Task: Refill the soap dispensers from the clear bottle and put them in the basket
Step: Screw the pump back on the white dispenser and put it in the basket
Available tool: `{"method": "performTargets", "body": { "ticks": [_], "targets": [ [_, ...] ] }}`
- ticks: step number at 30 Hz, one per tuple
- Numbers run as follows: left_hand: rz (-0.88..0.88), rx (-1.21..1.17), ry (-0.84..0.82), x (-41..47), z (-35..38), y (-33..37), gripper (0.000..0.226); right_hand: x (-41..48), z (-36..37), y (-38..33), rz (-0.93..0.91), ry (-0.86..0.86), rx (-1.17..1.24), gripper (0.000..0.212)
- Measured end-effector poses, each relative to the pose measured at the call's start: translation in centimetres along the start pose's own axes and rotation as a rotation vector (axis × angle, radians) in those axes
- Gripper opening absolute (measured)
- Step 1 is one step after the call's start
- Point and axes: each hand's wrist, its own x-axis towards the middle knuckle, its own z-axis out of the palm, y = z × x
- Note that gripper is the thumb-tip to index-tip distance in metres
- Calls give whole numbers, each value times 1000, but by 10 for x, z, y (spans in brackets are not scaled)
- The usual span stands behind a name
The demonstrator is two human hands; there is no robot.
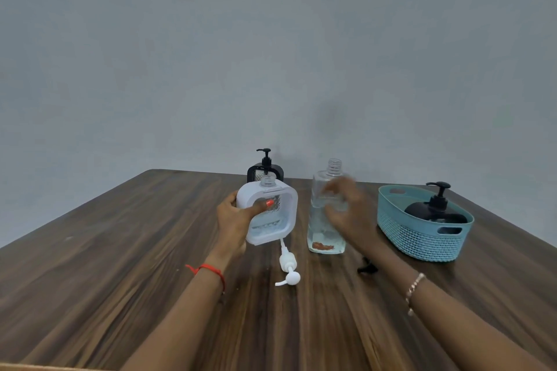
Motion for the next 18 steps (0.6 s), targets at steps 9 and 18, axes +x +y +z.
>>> {"method": "performTargets", "body": {
  "ticks": [9,18],
  "targets": [
    [-19,-35,36,-3,-10,5,49,-49,40,-18,-363,-981,-434,42],
    [-3,-44,28,-2,-19,13,42,5,-3,-46,12,-450,114,15]
  ]
}}
